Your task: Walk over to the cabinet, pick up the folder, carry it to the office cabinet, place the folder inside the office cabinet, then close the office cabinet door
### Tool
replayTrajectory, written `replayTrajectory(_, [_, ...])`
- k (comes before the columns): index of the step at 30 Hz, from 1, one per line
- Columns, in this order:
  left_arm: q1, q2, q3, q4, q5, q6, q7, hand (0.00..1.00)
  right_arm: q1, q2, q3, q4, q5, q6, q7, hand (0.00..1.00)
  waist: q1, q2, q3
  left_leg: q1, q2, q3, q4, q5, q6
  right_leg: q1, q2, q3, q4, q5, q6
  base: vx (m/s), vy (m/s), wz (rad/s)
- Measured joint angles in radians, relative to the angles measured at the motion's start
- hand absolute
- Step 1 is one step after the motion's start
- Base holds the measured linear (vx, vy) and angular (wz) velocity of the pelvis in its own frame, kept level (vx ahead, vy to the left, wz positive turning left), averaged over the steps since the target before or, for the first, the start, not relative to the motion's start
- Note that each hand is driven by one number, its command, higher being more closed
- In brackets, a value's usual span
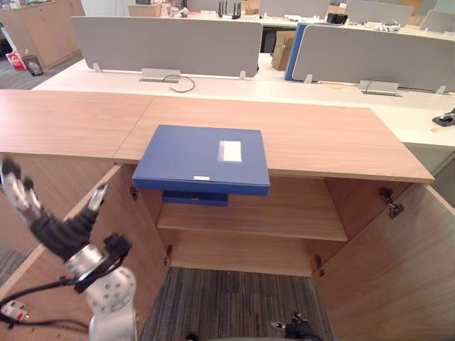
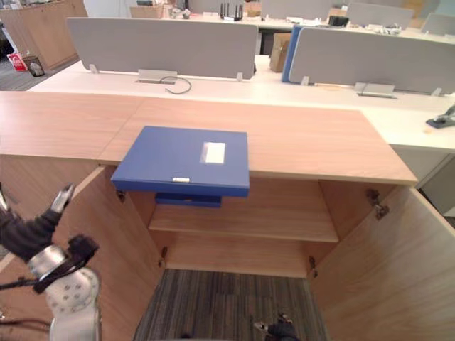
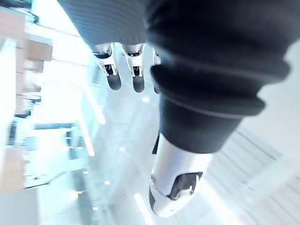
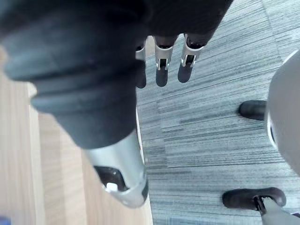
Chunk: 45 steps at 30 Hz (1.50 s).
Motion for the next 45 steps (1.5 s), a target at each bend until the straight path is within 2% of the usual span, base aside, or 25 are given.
replayTrajectory(1, [-0.017, 0.02, -0.027, -0.002, 0.037, 0.001, 0.002, 0.0, -0.001, 0.003, 0.001, 0.003, -0.01, 0.0, 0.0, 0.0, -0.001, 0.001, -0.005, -0.001, 0.0, 0.0, 0.0, 0.0, 0.0, -0.001, 0.0, 0.0, -0.001, 0.0, 0.0, 0.0, 0.0, 0.0])
replayTrajectory(3, [-0.058, 0.045, -0.056, 0.0, 0.191, 0.012, 0.002, 0.0, -0.021, 0.012, 0.0, 0.02, -0.013, 0.0, 0.0, 0.0, -0.008, 0.007, -0.012, -0.002, 0.0, 0.001, 0.0, 0.001, -0.001, -0.004, 0.002, 0.003, -0.003, 0.0, 0.0, 0.0, 0.0, 0.0])
replayTrajectory(7, [-0.067, 0.041, -0.052, 0.061, 0.268, 0.028, -0.001, 0.0, -0.039, 0.007, 0.0, 0.051, -0.014, -0.001, 0.0, 0.0, -0.007, 0.016, -0.02, -0.012, 0.0, 0.001, 0.003, 0.003, -0.001, -0.011, 0.005, 0.004, -0.008, 0.0, 0.0, 0.0, 0.0, 0.0])
replayTrajectory(10, [-0.067, 0.046, -0.083, 0.099, 0.272, 0.026, -0.024, 0.0, -0.04, 0.005, 0.001, 0.064, -0.013, -0.001, 0.001, 0.0, -0.006, 0.016, -0.022, -0.012, 0.0, -0.001, 0.004, 0.003, -0.001, -0.009, 0.007, 0.005, -0.011, 0.0, -0.001, 0.0, 0.0, 0.0])
replayTrajectory(15, [-0.066, 0.088, -0.194, 0.177, 0.271, -0.015, -0.115, 0.0, -0.044, -0.003, 0.027, 0.08, -0.014, -0.007, 0.005, 0.0, -0.01, 0.02, -0.032, -0.008, 0.002, 0.002, 0.006, 0.002, -0.001, -0.01, 0.005, 0.011, -0.008, 0.0, -0.001, -0.02, 0.003, -0.02])
replayTrajectory(19, [-0.067, 0.121, -0.209, 0.238, 0.267, -0.035, -0.157, 0.0, -0.051, -0.009, 0.027, 0.087, -0.014, -0.007, 0.01, 0.0, -0.014, 0.026, -0.041, 0.004, 0.003, 0.008, -0.001, 0.003, -0.002, -0.009, 0.009, 0.022, -0.006, 0.0, -0.001, -0.02, 0.001, -0.08])
replayTrajectory(24, [-0.066, 0.166, -0.201, 0.315, 0.24, -0.036, -0.209, 0.0, -0.051, -0.024, 0.026, 0.086, -0.013, -0.007, 0.012, 0.0, -0.022, 0.035, -0.039, 0.005, 0.003, 0.006, -0.002, 0.005, -0.004, -0.01, 0.01, 0.022, -0.005, 0.0, -0.001, -0.03, 0.002, 0.0])
replayTrajectory(37, [-0.063, 0.198, -0.157, 0.376, 0.228, -0.038, -0.213, 0.0, -0.058, -0.035, 0.024, 0.085, -0.014, -0.006, 0.028, 0.0, -0.041, 0.043, -0.03, 0.006, 0.015, 0.001, -0.003, 0.004, -0.01, 0.005, 0.027, 0.022, -0.039, 0.008, -0.012, 0.0, 0.0, 0.0])
replayTrajectory(45, [-0.067, 0.213, -0.156, 0.493, 0.348, 0.021, -0.209, 0.0, -0.059, -0.038, 0.024, 0.076, -0.015, -0.006, 0.028, 0.0, -0.057, 0.044, -0.021, 0.019, 0.033, 0.015, -0.006, -0.004, -0.026, 0.019, 0.044, 0.037, -0.061, 0.015, -0.021, -0.02, -0.001, -0.06])
